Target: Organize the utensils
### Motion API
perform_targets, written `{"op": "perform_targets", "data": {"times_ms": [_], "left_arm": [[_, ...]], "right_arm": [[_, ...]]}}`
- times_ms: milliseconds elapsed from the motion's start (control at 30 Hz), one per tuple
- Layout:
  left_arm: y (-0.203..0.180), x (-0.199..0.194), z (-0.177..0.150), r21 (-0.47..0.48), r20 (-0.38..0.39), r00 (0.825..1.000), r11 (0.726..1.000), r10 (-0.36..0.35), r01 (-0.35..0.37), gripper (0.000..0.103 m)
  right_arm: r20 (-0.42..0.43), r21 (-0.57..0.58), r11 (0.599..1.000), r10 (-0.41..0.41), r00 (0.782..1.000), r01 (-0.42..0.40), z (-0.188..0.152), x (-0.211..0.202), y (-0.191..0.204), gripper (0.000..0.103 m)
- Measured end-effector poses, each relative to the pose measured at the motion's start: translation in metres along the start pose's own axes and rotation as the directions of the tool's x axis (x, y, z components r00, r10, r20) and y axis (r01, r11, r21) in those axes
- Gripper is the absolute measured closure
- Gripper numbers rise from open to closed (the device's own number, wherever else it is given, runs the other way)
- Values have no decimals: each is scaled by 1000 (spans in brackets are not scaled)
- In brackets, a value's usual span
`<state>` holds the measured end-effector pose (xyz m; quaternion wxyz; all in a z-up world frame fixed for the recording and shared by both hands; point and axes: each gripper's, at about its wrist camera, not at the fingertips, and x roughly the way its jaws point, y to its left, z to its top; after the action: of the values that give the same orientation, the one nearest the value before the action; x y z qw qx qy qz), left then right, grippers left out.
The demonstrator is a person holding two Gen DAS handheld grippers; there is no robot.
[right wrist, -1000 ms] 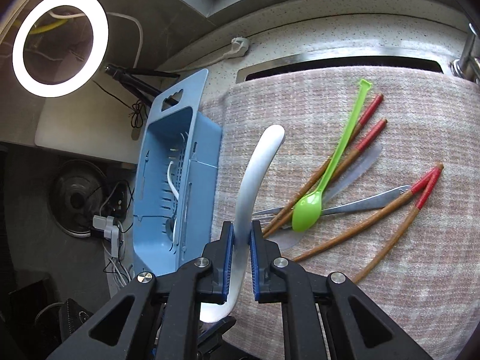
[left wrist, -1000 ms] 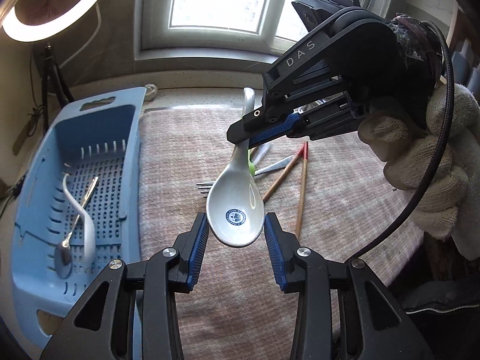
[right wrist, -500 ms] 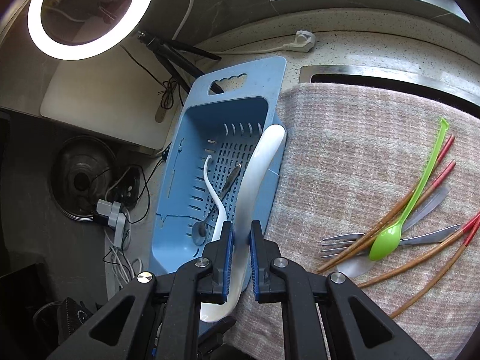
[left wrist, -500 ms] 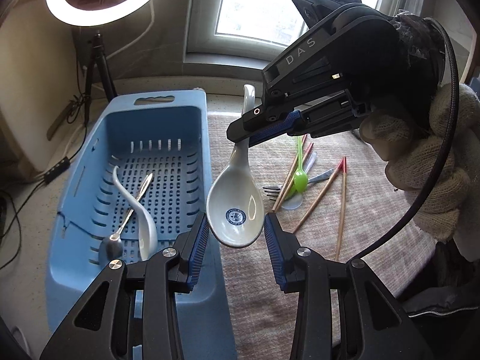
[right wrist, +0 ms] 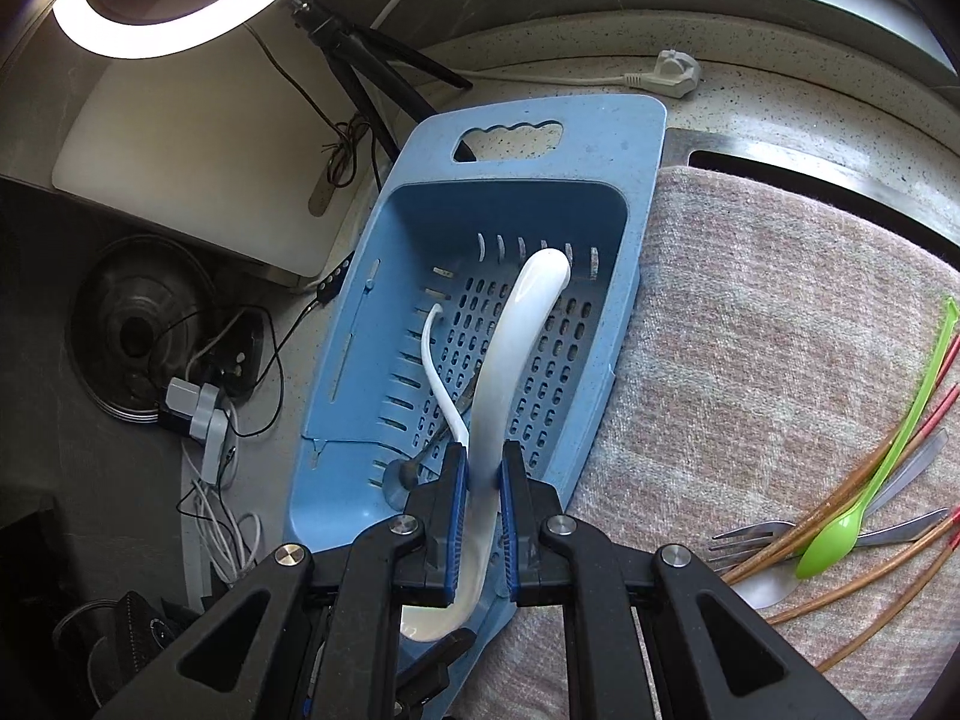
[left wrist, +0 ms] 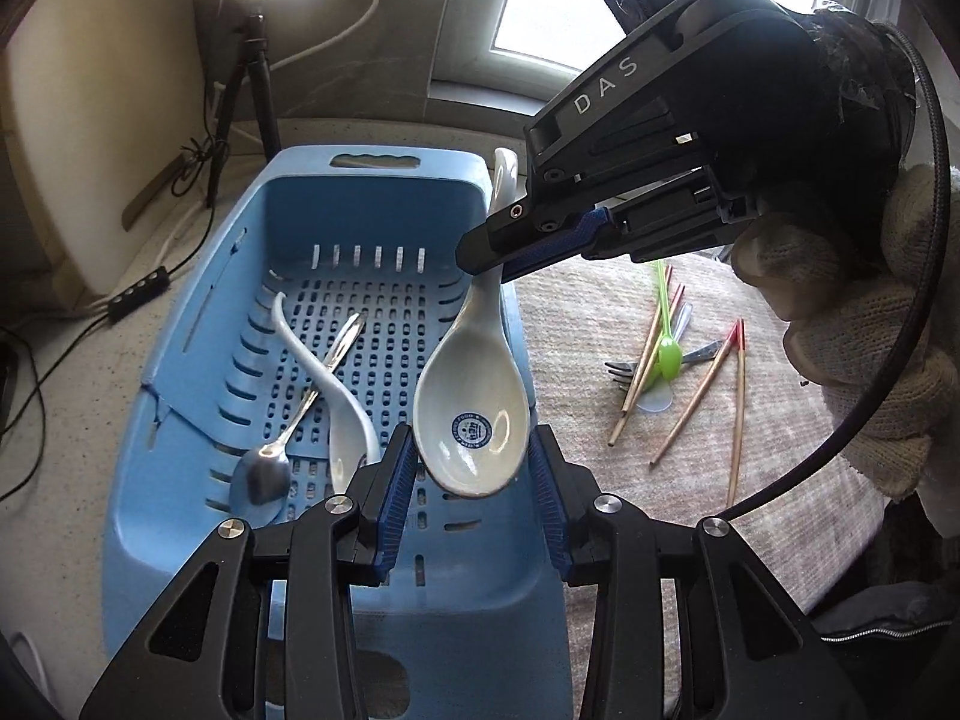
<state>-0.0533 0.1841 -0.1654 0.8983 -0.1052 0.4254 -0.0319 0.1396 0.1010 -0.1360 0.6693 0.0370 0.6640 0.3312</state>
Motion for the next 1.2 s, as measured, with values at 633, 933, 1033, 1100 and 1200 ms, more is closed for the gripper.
{"op": "perform_targets", "data": {"times_ms": [633, 933, 1033, 1100, 1200], "left_arm": [[3, 4, -4, -31, -28, 999, 999, 28, -28, 60], [-10, 3, 1, -8, -26, 999, 1000, 23, -23, 60], [-18, 4, 3, 8, -28, 999, 1000, 15, -15, 60], [-25, 6, 5, 23, -30, 999, 1000, 10, -9, 60], [-36, 9, 8, 46, -35, 999, 999, -1, 2, 60]], "right_arm": [[219, -139, 973, -153, 964, 186, -12, -32, 13, 49], [320, -126, 956, -212, 923, 264, -22, -67, 2, 49], [357, -121, 952, -223, 907, 281, -30, -78, -4, 49], [372, -111, 949, -237, 898, 296, -34, -85, -11, 49], [389, -92, 947, -251, 886, 308, -40, -96, -23, 49]]}}
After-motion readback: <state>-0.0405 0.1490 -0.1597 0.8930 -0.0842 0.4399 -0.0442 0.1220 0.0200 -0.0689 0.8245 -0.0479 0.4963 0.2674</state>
